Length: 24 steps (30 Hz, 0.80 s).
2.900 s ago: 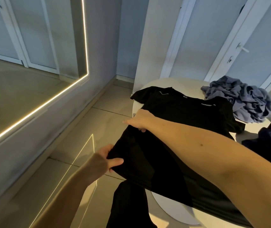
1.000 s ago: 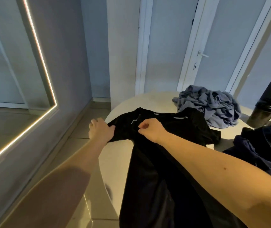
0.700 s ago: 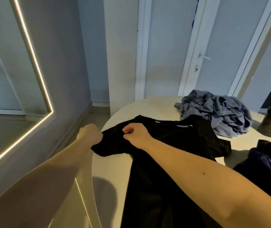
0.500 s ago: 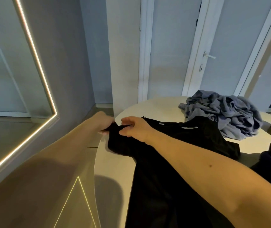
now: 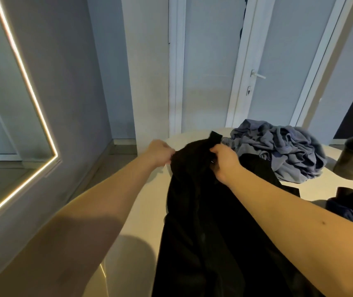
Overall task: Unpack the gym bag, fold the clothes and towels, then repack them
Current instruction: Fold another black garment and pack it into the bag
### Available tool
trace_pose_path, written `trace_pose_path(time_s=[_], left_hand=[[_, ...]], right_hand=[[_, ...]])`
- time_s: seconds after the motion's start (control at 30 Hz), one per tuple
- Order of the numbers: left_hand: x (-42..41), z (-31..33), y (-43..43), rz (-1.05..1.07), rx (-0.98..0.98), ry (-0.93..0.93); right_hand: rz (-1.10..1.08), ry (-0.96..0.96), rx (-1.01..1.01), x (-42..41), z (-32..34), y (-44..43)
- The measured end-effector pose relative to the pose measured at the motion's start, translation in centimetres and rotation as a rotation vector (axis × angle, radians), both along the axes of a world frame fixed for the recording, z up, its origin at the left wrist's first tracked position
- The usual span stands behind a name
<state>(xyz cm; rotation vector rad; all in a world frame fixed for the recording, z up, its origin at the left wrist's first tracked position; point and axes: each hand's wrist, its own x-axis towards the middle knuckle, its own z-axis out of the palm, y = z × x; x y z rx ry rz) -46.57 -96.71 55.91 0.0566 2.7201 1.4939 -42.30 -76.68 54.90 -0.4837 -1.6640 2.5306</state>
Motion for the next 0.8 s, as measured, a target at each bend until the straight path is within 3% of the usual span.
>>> trace_pose_path(time_s=[0.13, 0.33, 0.47, 0.67, 0.8], left_hand=[[-1.6, -4.9, 1.4, 0.022, -0.267, -0.058], [-3.8, -7.3, 3.6, 0.122, -0.250, -0.079], [-5.2, -7.6, 4.7, 0.112, -0.334, -0.040], [-6.0, -7.7, 3.8, 0.335, -0.402, 0.033], [-6.0, -8.3, 2.7, 0.332, -0.522, 0.027]], right_hand=[[-0.071, -0.105, 0.012, 0.3, -3.2, 4.1], [-0.091, -0.268, 0.186, -1.3, -5.5, 5.9], [-0.060, -0.248, 0.457, -2.0, -5.9, 5.6], [0.055, -0.131, 0.511, -3.1, -5.9, 5.6], [-0.117, -0.156, 0.582, -3.8, -5.8, 5.0]])
